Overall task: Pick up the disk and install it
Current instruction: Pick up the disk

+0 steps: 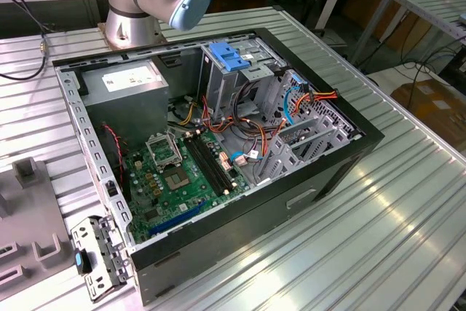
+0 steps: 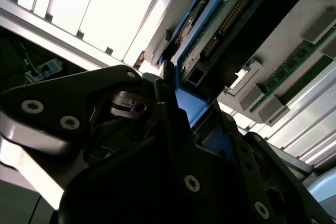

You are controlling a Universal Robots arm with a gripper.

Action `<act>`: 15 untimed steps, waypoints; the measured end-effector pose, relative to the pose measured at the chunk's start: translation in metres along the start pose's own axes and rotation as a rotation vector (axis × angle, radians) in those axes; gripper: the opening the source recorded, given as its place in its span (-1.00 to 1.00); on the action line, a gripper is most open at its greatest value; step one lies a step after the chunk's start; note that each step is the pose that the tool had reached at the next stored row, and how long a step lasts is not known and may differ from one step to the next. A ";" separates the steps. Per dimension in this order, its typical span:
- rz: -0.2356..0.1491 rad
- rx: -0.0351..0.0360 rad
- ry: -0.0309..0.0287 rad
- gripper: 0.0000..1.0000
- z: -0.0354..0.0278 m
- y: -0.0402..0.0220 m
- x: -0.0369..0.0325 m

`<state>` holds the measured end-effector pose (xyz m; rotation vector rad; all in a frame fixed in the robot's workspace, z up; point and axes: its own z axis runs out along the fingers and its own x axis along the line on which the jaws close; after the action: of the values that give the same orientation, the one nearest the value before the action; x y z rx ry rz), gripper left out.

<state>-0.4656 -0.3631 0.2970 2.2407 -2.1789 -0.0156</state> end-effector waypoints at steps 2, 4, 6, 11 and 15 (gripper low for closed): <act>-0.009 0.0000 0.0002 -0.25 0.0000 0.0000 0.0000; -0.010 0.0000 0.0002 -0.25 0.0000 0.0000 0.0000; -0.010 0.0000 0.0002 -0.25 0.0000 0.0000 0.0000; -0.010 0.0000 0.0003 -0.25 0.0000 0.0000 0.0000; -0.011 0.0000 0.0002 -0.25 0.0000 0.0000 0.0000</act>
<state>-0.4656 -0.3631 0.2970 2.2524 -2.1666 -0.0154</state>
